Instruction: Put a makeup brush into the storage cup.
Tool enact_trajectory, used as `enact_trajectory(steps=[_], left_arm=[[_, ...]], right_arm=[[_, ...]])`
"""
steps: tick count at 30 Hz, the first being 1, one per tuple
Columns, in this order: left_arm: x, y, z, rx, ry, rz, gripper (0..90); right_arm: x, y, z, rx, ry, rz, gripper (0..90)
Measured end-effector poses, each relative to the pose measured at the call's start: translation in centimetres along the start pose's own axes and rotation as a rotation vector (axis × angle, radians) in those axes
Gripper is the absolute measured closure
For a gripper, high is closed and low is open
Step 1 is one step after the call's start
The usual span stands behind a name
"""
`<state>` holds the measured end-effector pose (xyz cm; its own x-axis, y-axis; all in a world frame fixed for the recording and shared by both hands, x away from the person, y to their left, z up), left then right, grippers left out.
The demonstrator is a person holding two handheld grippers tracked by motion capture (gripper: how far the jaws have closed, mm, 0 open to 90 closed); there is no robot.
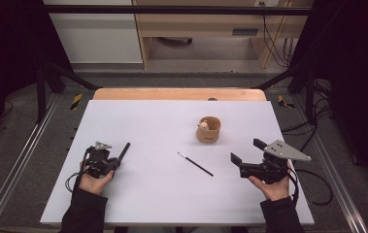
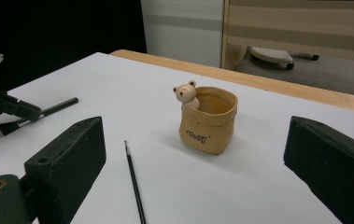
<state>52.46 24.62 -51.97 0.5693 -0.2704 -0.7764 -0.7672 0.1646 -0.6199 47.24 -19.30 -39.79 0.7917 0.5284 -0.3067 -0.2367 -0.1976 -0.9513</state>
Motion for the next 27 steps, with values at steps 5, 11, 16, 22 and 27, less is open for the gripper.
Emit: enact_trajectory(steps=[5, 11, 16, 22, 27], left_arm=[[0.0, 0.0, -0.1, 0.013, 0.009, 0.003, 77.4], [0.0, 0.1, -0.2, 0.032, 0.01, 0.001, 76.6], [-0.3, -0.1, -0.2, 0.047, 0.011, -0.009, 66.5], [-1.3, -0.9, -0.3, 0.077, 0.018, -0.02, 52.1], [-1.8, -1.7, -0.6, 0.104, 0.035, -0.007, 41.9]], right_arm=[[0.0, 0.0, 0.0, -0.002, -0.001, -0.004, 6.1], [-0.1, -0.1, -0.1, -0.001, 0.0, -0.006, 6.1], [-0.2, -0.1, -0.1, 0.0, 0.001, -0.006, 6.1], [-0.2, -0.1, -0.3, 0.001, 0.004, -0.006, 6.0], [-0.4, -0.4, -0.2, 0.003, 0.007, -0.019, 6.1]])
Point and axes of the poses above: each handheld gripper's, and its own axes: x roughly forward along the jaws, y roughly out of its underside, z roughly to its left, the point moved 7 cm from there along x, roughly forward along the jaws, and after that the axes turned 6 degrees about -x, right-handed, at the moved point
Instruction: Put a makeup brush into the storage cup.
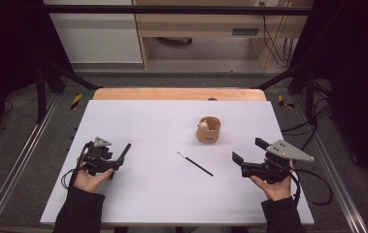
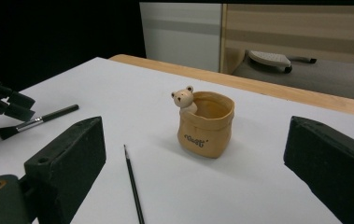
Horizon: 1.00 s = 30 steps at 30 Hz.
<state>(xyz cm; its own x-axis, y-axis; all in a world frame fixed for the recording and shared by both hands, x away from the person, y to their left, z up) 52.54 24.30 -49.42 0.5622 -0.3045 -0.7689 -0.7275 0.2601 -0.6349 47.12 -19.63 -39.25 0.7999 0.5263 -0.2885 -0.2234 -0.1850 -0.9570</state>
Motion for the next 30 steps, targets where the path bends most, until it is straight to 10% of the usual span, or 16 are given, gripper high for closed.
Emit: enact_trajectory(steps=[12, 30], left_arm=[[0.8, -1.5, -0.5, 0.099, -0.003, 0.141, 36.5], [3.0, -0.9, 0.3, 0.106, 0.008, 0.292, 56.1]], right_arm=[[-0.2, -0.1, -0.2, 0.001, 0.001, -0.003, 6.1], [-0.3, -0.1, -0.2, 0.003, -0.001, -0.002, 6.1]])
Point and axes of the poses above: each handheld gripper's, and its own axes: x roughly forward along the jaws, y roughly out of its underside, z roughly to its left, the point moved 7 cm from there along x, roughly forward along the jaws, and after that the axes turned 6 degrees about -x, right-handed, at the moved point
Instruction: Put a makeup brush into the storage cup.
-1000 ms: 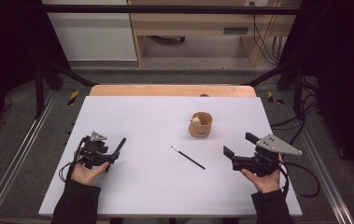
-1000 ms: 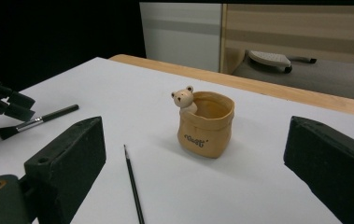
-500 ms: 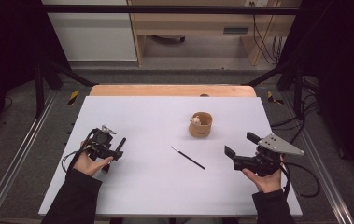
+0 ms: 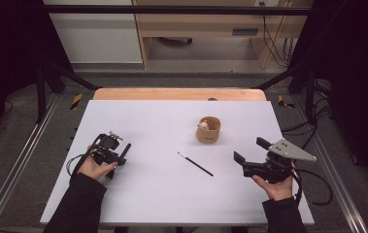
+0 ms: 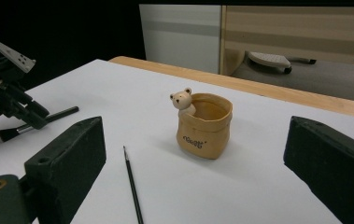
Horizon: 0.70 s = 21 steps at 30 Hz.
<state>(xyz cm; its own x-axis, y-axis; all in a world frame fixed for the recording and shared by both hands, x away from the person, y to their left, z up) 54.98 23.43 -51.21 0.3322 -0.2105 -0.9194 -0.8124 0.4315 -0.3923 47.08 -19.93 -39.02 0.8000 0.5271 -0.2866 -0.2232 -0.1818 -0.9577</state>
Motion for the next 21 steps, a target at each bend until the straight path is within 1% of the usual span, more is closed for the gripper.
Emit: enact_trajectory(steps=[1, 7, 12, 18, 21], left_arm=[[0.08, 0.0, -0.06, -0.008, 0.001, -0.001, 57.5], [0.1, -0.01, -0.08, -0.018, 0.002, 0.002, 65.7], [0.1, 0.03, -0.15, -0.029, -0.001, 0.007, 70.2], [0.03, 0.12, -0.08, -0.031, 0.01, 0.013, 77.6], [0.05, 0.12, -0.12, -0.027, 0.006, 0.013, 78.1]], right_arm=[[0.0, 0.0, 0.0, 0.0, 0.0, 0.0, 6.1], [0.03, 0.0, 0.1, 0.001, -0.002, 0.002, 6.1], [0.03, -0.03, 0.12, 0.0, -0.003, 0.001, 6.1], [0.06, -0.01, 0.12, 0.001, -0.003, 0.002, 6.1], [0.06, -0.03, 0.15, 0.002, -0.004, 0.002, 6.0]])
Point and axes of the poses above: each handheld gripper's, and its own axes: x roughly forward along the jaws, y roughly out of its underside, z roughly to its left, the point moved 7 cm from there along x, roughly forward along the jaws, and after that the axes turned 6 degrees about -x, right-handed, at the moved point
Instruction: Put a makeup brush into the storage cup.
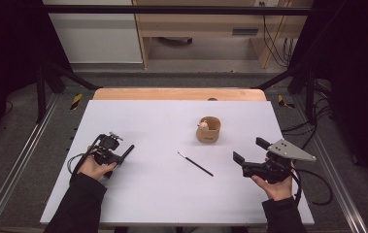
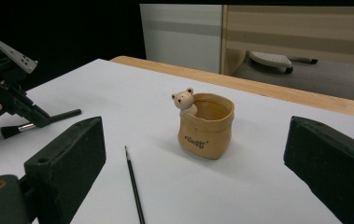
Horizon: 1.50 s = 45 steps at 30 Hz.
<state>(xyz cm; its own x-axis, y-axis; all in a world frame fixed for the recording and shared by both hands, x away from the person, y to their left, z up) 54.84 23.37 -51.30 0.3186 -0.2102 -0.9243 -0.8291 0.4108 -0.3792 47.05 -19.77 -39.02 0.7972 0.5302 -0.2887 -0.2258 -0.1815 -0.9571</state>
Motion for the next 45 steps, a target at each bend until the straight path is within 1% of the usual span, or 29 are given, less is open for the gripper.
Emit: enact_trajectory(steps=[9, 13, 14, 17, 18, 20, 26, 30, 32, 33, 34, 37, 38, 39, 43, 45], left_arm=[[0.0, 0.0, 0.0, 0.02, -0.002, 0.001, 78.7], [-0.2, 0.0, -0.1, 0.038, 0.003, 0.0, 78.8], [-0.3, 0.0, -0.1, 0.051, 0.005, 0.001, 78.8], [-0.8, -0.2, -0.4, 0.053, 0.01, -0.026, 78.9], [-1.0, -0.2, -0.4, 0.063, 0.008, -0.029, 78.9], [-1.4, -0.3, -0.6, 0.062, 0.015, -0.048, 78.9], [-2.9, -0.6, -1.4, 0.093, 0.028, -0.091, 78.9], [-3.9, -0.7, -2.2, 0.12, 0.04, -0.115, 78.9], [-4.3, -0.8, -2.6, 0.13, 0.046, -0.135, 78.9], [-4.5, -0.8, -2.8, 0.141, 0.049, -0.136, 78.9], [-4.7, -0.8, -3.0, 0.147, 0.051, -0.148, 78.9], [-5.2, -0.8, -3.7, 0.161, 0.063, -0.172, 78.9], [-5.3, -0.8, -3.9, 0.163, 0.069, -0.173, 78.9], [-5.5, -0.8, -4.1, 0.173, 0.067, -0.186, 78.9], [-6.1, -0.7, -5.0, 0.194, 0.08, -0.212, 78.9], [-6.4, -0.7, -5.6, 0.197, 0.094, -0.226, 78.9]], right_arm=[[0.0, 0.0, 0.0, 0.001, -0.003, 0.002, 6.0], [0.0, 0.0, 0.0, 0.0, -0.003, 0.001, 6.0], [0.0, 0.0, 0.0, -0.001, -0.002, -0.001, 6.0], [-0.1, -0.1, 0.0, 0.001, -0.004, -0.003, 6.0], [-0.1, -0.1, 0.0, 0.0, -0.004, -0.004, 6.0], [-0.1, -0.1, 0.0, -0.002, -0.004, -0.005, 6.0], [0.0, -0.1, 0.2, -0.002, -0.005, -0.004, 6.0], [0.0, -0.1, 0.2, -0.004, -0.005, -0.004, 6.0], [0.0, -0.1, 0.2, -0.005, -0.004, -0.002, 6.0], [0.0, -0.1, 0.2, -0.007, -0.003, -0.001, 6.0], [0.0, -0.1, 0.2, -0.008, -0.003, 0.0, 6.0], [0.0, -0.1, 0.3, -0.008, -0.004, 0.001, 6.1], [0.0, -0.1, 0.3, -0.012, -0.005, 0.003, 6.1], [0.1, -0.1, 0.3, -0.01, -0.006, 0.003, 6.1], [0.2, -0.1, 0.5, -0.015, -0.007, 0.006, 6.1], [0.2, -0.1, 0.5, -0.018, -0.008, 0.008, 6.0]])
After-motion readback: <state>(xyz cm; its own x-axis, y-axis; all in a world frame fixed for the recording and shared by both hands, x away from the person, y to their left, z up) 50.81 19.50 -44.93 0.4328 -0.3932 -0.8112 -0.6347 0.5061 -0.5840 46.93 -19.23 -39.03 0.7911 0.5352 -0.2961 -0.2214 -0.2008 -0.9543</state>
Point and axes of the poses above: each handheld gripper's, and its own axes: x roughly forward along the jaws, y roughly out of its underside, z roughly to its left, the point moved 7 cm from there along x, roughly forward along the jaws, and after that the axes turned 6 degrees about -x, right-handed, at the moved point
